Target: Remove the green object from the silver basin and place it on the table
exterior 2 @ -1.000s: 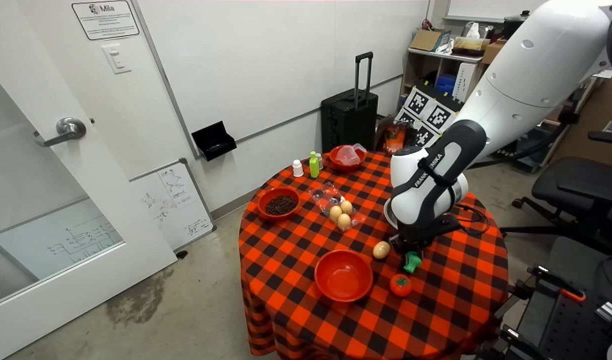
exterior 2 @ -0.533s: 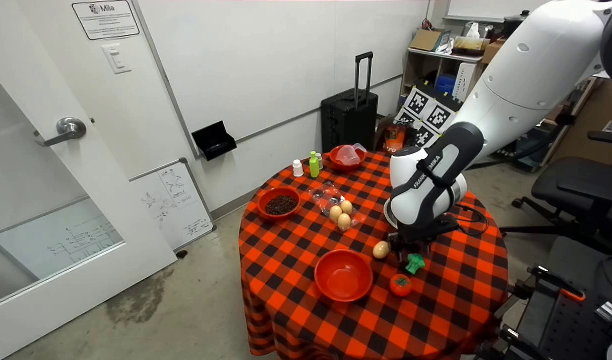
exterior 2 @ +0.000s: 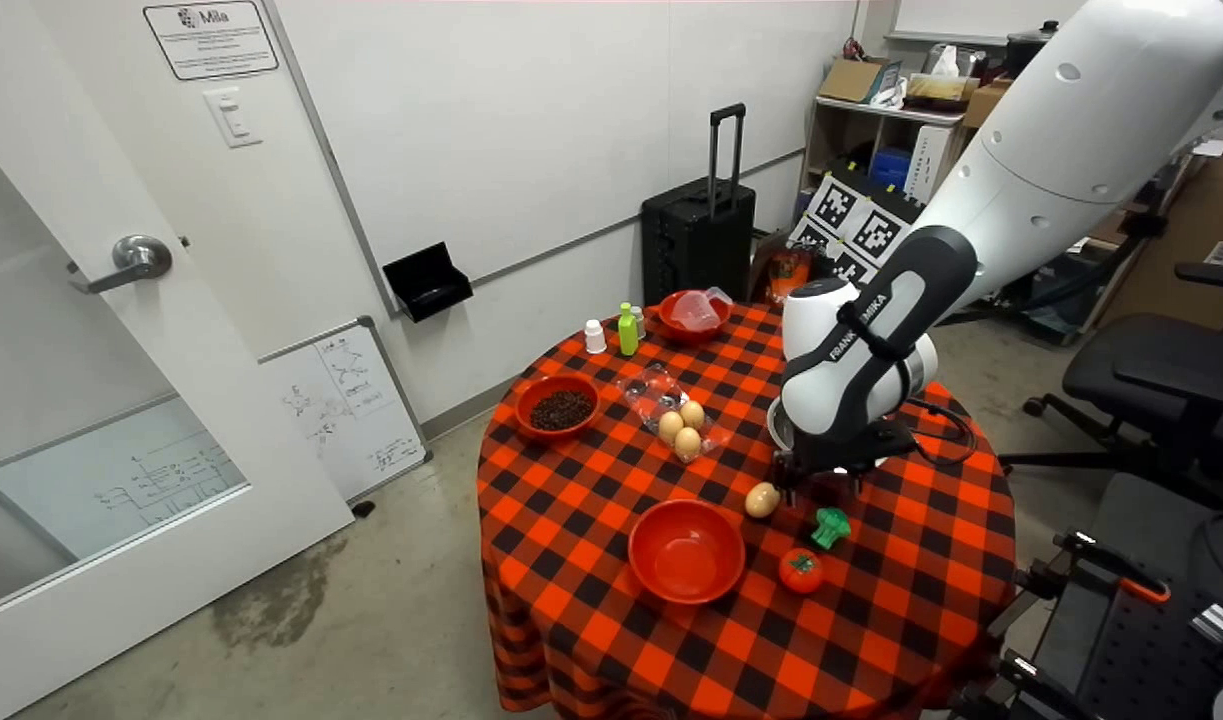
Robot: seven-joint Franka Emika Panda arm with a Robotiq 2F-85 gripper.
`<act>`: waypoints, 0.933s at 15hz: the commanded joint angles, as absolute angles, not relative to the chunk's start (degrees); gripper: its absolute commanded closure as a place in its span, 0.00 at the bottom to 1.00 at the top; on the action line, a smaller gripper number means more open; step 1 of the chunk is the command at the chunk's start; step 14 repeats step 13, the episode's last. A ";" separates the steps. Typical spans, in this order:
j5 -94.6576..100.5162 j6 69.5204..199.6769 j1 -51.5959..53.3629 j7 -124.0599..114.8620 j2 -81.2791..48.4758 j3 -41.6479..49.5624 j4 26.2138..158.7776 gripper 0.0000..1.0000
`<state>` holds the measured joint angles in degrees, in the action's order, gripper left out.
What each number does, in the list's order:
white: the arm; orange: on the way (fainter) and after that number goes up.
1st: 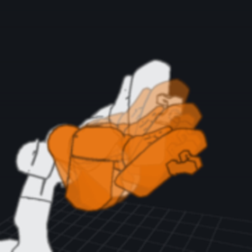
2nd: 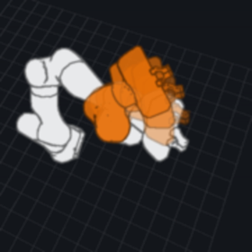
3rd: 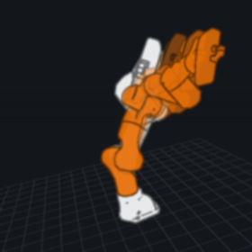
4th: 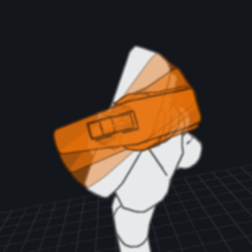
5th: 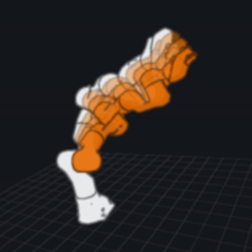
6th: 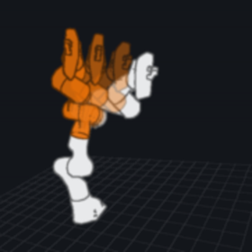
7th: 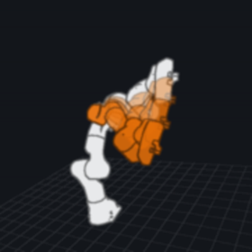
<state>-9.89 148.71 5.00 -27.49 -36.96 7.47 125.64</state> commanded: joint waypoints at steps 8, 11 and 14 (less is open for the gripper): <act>-11.66 147.39 1.79 -25.24 -24.31 6.04 129.58 0.00; -10.67 147.97 2.33 -27.02 -25.64 6.61 128.18 0.00; -10.90 147.63 2.11 -26.98 -24.52 6.25 128.49 0.00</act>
